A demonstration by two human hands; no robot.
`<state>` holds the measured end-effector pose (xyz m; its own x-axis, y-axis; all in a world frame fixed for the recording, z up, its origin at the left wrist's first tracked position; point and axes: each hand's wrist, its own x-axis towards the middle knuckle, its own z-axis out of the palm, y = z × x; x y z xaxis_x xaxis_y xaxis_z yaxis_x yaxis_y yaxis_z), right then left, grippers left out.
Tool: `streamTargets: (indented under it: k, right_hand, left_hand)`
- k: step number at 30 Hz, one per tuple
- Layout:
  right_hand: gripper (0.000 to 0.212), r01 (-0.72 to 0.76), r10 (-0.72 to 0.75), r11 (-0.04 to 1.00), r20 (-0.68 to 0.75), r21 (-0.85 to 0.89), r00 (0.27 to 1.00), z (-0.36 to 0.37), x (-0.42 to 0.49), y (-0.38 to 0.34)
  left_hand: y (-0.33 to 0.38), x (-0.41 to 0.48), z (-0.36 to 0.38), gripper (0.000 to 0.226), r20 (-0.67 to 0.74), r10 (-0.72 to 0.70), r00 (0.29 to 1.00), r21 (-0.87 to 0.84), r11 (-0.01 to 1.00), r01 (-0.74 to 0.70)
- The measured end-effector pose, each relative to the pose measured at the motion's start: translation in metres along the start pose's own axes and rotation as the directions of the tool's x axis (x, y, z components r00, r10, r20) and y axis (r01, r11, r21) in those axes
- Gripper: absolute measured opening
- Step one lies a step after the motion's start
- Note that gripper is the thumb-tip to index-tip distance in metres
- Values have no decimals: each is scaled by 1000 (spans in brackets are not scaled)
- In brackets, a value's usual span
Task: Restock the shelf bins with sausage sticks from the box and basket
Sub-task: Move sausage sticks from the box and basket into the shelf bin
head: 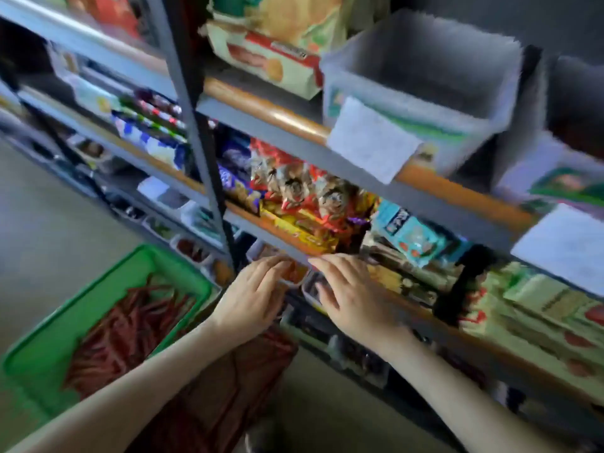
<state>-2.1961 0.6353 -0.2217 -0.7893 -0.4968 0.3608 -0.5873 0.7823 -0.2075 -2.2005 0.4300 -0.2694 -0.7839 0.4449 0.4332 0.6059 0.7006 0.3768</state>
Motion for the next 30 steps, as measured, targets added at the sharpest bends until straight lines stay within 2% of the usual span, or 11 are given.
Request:
streamTargets:
  k: [3, 6, 9, 11, 14, 16, 18, 22, 24, 28, 30]
  right_hand:
    - [40, -124, 97, 987, 231, 103, 968, 95, 4, -8]
    - [46, -210, 145, 972, 438, 105, 887, 187, -10, -15]
    - [57, -310, 186, 946, 613, 100, 768, 268, -32, -21]
    - [68, -351, 210, 936, 737, 39, 642, 320, -47, -18]
    - [92, -419, 289, 907, 792, -45, 538, 390, -63, -7]
    - [113, -434, 315, 896, 816, -89, 484, 427, -72, 1]
    - [123, -350, 332, 919, 839, -184, 432, 454, -80, 0]
    - [119, -369, 443, 886, 744, -280, 499, 477, -82, -2]
    - [93, -413, 451, 876, 723, -248, 524, 480, -75, 0]
    - [63, -248, 308, 947, 805, -207, 507, 485, -71, -3]
    - [55, -193, 232, 969, 839, -154, 492, 485, -73, -2]
  left_hand:
    - [-56, -81, 27, 49, 127, -294, 947, 116, 953, 281]
    - [-88, -149, 59, 56, 205, -465, 861, 233, 878, 419]
    - [-109, -209, 102, 66, 287, -571, 769, 297, 816, 495]
    - [-122, -242, 136, 71, 329, -613, 718, 334, 787, 519]
    - [-141, -279, 189, 88, 389, -671, 631, 405, 740, 537]
    - [-150, -295, 220, 82, 379, -679, 629, 420, 732, 536]
    - [-154, -304, 249, 86, 368, -695, 617, 406, 717, 566]
    - [-157, -305, 294, 98, 339, -733, 590, 376, 680, 629]
    - [-160, -302, 306, 95, 308, -729, 611, 362, 684, 634]
    - [-171, -287, 315, 72, 195, -770, 608, 351, 633, 689]
    - [-177, -280, 315, 69, 119, -844, 523, 405, 522, 751]
